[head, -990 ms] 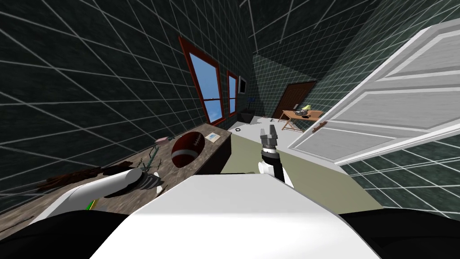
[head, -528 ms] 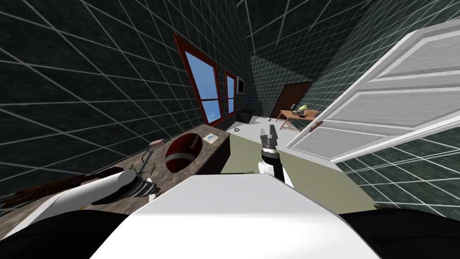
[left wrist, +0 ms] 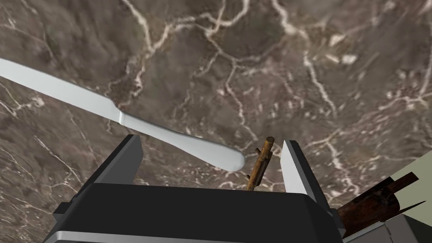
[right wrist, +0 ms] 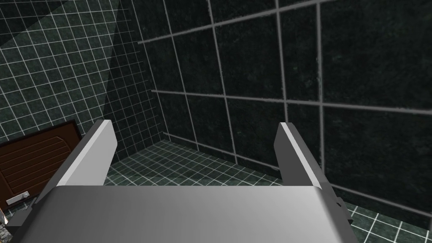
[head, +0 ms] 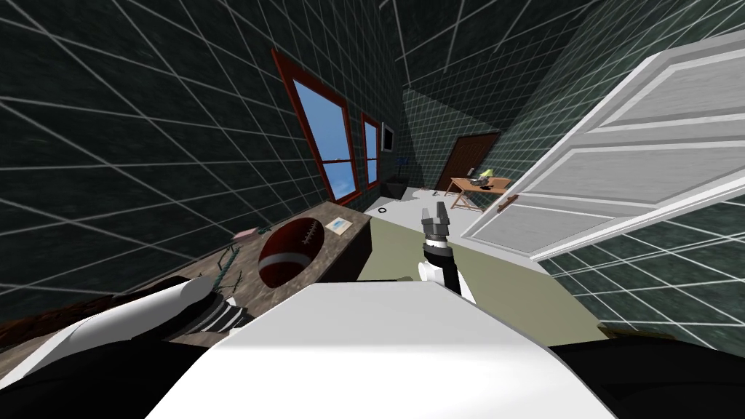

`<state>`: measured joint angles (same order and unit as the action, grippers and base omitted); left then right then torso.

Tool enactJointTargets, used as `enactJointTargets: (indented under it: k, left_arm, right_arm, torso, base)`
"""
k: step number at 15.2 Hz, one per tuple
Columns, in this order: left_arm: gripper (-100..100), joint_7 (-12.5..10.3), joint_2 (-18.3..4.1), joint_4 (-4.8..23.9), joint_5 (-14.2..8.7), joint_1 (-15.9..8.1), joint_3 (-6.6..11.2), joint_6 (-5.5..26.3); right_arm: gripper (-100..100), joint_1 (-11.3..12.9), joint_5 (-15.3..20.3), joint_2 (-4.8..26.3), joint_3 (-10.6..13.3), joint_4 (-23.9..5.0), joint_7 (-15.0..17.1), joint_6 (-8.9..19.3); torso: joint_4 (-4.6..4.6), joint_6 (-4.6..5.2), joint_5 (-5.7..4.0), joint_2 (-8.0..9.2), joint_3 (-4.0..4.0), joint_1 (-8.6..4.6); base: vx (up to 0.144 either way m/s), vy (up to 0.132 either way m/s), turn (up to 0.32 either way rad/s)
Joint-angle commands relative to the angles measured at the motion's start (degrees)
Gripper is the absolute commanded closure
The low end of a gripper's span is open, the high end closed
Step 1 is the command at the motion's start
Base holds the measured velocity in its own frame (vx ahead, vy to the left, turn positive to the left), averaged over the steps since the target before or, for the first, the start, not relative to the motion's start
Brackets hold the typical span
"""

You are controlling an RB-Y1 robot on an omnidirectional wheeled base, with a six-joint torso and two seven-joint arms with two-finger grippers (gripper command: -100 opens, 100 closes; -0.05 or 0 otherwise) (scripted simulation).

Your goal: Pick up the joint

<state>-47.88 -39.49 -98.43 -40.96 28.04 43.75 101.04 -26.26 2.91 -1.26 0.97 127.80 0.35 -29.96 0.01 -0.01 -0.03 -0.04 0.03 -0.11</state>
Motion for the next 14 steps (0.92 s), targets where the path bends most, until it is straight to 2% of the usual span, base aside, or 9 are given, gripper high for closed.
enactJointTargets:
  k: [1, 2, 3, 9, 10, 11, 14]
  left_arm:
    - [-100, -0.61, -0.02, 0.2, -0.5, 0.19, 0.42, 2.64]
    - [-100, -0.61, -0.02, 0.2, -0.5, 0.19, 0.42, 2.64]
    - [-100, -1.15, -0.06, 0.73, -0.99, 0.3, 0.77, 4.7]
    - [-100, -1.96, -0.08, 1.56, -1.71, 0.47, 1.26, 10.03]
    - [-100, -1.77, -0.05, 1.42, -1.59, 0.49, 1.2, 8.82]
    - [-100, -1.1, 0.49, 3.06, -0.79, 0.21, 0.44, 7.43]
    - [-100, -0.21, 1.15, 5.11, 0.27, -0.19, -0.56, 5.28]
  right_arm:
    - [0, 0.0, 0.0, 0.0, 0.0, 0.0, 0.0, 0.0]
    - [0, 0.0, 0.0, 0.0, 0.0, 0.0, 0.0, 0.0]
    - [0, 0.0, 0.0, 0.0, 0.0, 0.0, 0.0, 0.0]
    - [0, 0.0, 0.0, 0.0, 0.0, 0.0, 0.0, 0.0]
    - [0, 0.0, 0.0, 0.0, 0.0, 0.0, 0.0, 0.0]
    - [0, 0.0, 0.0, 0.0, 0.0, 0.0, 0.0, 0.0]
    - [0, 0.0, 0.0, 0.0, 0.0, 0.0, 0.0, 0.0]
  torso:
    - [0.0, 0.0, 0.0, 0.0, 0.0, 0.0]
    - [0.0, 0.0, 0.0, 0.0, 0.0, 0.0]
    - [0.0, -0.01, 0.0, 0.02, -0.01, 0.0]
    - [-0.01, -0.01, 0.0, 0.04, -0.02, 0.0]
    - [-0.01, -0.01, 0.0, 0.05, -0.03, 0.0]
    - [-0.01, -0.01, 0.0, 0.07, -0.04, 0.01]
    - [-0.03, -0.01, 0.02, 0.14, -0.08, 0.03]
  base:
    - [0.028, -0.009, -0.043]
    - [0.02, -0.008, -0.017]
    - [0.021, -0.011, -0.033]
    - [0.02, -0.008, -0.025]
    - [0.008, -0.003, -0.003]
    - [0.0, 0.0, 0.0]
    - [-0.009, -0.004, -0.005]
